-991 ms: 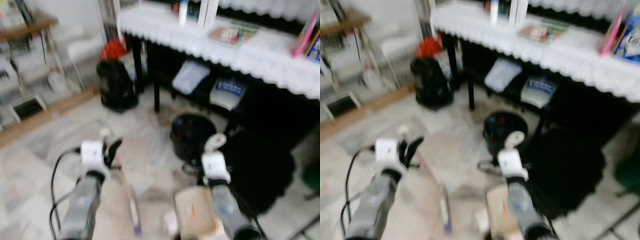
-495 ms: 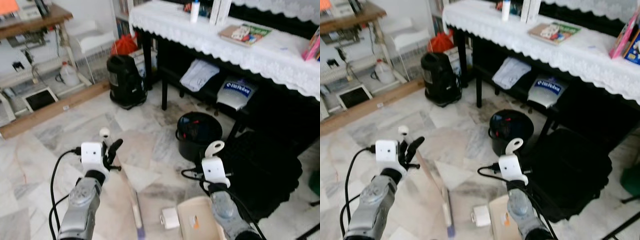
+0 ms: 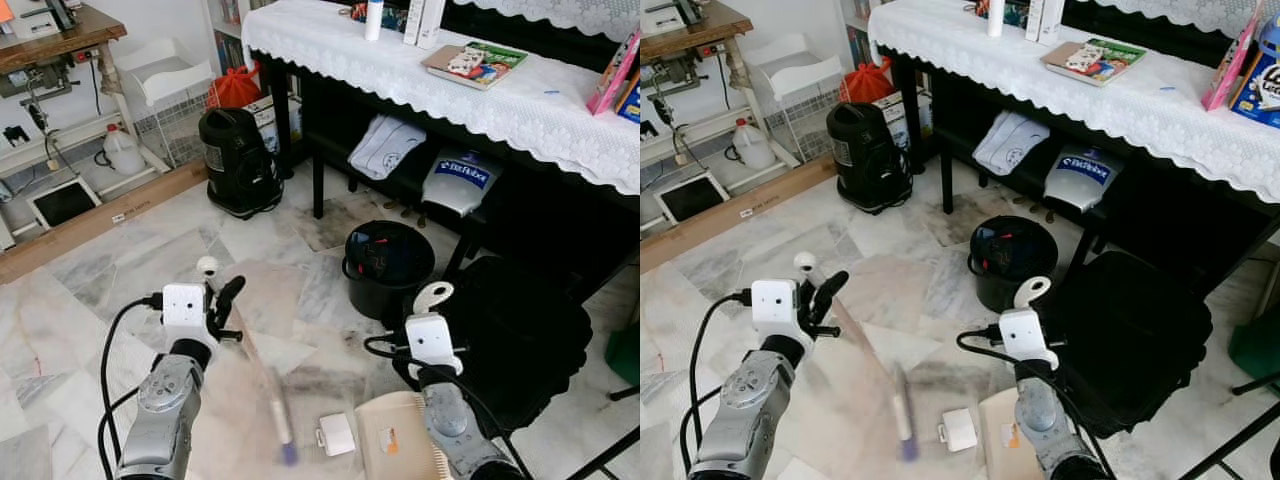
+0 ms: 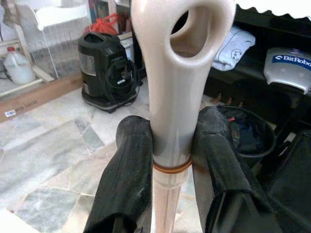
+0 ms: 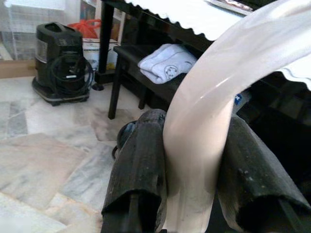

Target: Sweep floor

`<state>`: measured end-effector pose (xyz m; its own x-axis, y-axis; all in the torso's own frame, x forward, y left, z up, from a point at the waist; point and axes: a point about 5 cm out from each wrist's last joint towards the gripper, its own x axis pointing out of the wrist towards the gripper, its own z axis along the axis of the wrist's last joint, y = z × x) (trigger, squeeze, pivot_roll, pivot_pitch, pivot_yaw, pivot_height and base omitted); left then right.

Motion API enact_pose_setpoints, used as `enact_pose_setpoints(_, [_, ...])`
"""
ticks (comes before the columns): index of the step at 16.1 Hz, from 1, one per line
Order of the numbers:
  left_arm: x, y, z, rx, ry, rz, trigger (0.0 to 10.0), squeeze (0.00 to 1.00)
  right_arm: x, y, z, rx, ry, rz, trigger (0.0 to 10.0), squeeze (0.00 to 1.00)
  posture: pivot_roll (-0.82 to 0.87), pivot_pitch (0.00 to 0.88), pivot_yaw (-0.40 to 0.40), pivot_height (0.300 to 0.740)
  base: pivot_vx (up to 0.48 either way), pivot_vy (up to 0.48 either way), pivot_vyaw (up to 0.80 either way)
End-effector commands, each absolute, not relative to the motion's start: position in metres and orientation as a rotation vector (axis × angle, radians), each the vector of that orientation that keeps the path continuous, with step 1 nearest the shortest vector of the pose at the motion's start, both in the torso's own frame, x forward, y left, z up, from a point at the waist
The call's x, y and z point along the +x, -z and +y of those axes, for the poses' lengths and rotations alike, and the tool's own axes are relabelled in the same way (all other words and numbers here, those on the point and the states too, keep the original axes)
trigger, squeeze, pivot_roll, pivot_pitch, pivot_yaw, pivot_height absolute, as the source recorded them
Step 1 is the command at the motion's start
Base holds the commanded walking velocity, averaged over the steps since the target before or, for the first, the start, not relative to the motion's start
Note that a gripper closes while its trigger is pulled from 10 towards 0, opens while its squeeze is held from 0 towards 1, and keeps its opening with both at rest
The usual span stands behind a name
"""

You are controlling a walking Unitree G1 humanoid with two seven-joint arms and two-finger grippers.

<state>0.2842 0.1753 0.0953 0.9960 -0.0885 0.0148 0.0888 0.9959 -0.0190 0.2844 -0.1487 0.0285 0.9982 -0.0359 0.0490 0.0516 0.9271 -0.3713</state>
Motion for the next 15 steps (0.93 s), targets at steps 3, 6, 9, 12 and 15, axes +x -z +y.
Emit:
enact_pose_setpoints(3, [0.286,-0.103,0.176,0.004,0.090,-0.057,10.0,0.00,0.282,-0.025,-0.156,-0.414,0.060,-0.025,10.0,0.00,0.11,0.077,0.014,0.740,0.000,0.000,0.00])
enact_pose_setpoints(6, [0.285,-0.101,0.174,0.011,0.103,-0.044,10.0,0.00,0.277,-0.019,-0.154,-0.415,0.057,0.004,10.0,0.00,0.11,0.079,0.013,0.740,0.000,0.000,0.00])
enact_pose_setpoints(9, [0.284,-0.090,0.167,0.001,0.177,0.039,10.0,0.00,0.272,-0.010,-0.153,-0.389,0.056,0.061,10.0,0.00,0.12,0.084,0.017,0.740,0.000,0.000,0.00])
enact_pose_setpoints(12, [0.279,-0.076,0.165,-0.039,0.237,0.150,10.0,0.00,0.264,0.003,-0.161,-0.250,0.150,0.180,10.0,0.00,0.12,0.089,0.023,0.740,0.000,0.000,0.00])
enact_pose_setpoints(15, [0.275,-0.066,0.166,-0.103,0.286,0.233,10.0,0.00,0.262,0.006,-0.166,-0.157,0.212,0.215,10.0,0.00,0.12,0.091,0.029,0.740,0.000,0.000,0.00])
